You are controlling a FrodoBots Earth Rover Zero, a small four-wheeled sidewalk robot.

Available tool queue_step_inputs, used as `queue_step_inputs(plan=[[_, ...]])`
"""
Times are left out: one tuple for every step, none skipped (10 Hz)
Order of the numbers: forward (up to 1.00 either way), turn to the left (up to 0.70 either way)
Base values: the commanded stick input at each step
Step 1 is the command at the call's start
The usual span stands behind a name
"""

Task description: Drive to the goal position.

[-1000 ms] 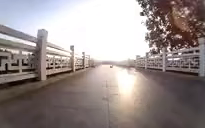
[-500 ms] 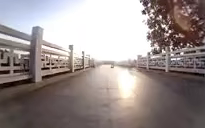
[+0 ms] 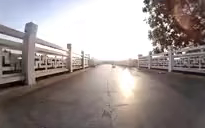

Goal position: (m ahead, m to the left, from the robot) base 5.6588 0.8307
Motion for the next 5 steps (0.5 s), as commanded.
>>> queue_step_inputs(plan=[[0.45, 0.0], [0.45, 0.0], [0.45, 0.0], [0.45, 0.0], [0.45, 0.0]])
